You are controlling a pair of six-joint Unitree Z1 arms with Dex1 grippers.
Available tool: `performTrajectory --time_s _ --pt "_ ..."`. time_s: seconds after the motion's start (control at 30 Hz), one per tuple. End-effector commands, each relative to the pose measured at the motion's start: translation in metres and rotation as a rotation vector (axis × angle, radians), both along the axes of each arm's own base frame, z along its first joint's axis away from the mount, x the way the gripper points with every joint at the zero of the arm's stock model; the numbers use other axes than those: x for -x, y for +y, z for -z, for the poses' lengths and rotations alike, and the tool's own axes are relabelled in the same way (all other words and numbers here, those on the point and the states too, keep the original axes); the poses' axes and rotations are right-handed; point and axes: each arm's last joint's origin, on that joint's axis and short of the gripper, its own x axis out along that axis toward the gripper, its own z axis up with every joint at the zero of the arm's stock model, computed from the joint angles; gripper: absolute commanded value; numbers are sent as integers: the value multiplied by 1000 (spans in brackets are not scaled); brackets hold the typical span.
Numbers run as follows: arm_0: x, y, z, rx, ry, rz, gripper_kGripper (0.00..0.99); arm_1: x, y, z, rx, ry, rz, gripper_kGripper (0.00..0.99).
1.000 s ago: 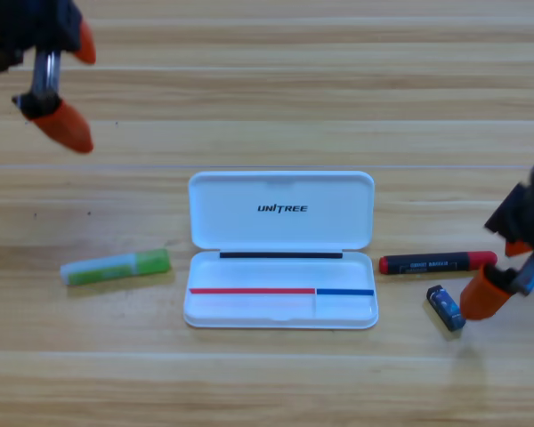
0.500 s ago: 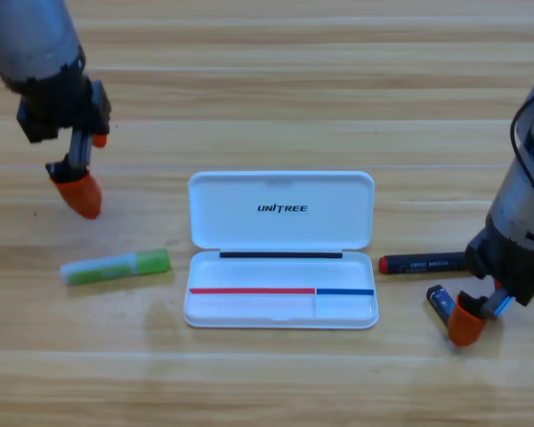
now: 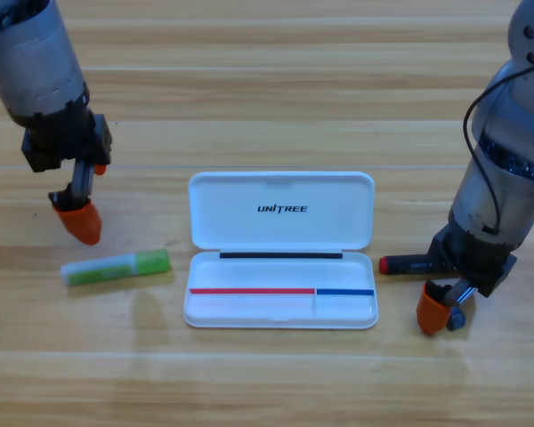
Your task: Clean up eraser and pencils
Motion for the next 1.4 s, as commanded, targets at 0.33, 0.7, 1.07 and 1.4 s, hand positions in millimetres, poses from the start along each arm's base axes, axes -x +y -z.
performTrajectory --time_s 0.33,0.7,1.07,1.4 --pt "-29 16 65 -26 55 -51 990 7 14 43 88 95 -58 144" --pt "-34 15 110 -40 102 -51 990 9 15 18 83 101 -116 0" --pt "-36 13 130 -43 115 -73 988 25 52 -49 8 -43 -624 0" --pt "-31 9 140 -18 109 -96 465 17 87 -34 -4 -52 -732 0"
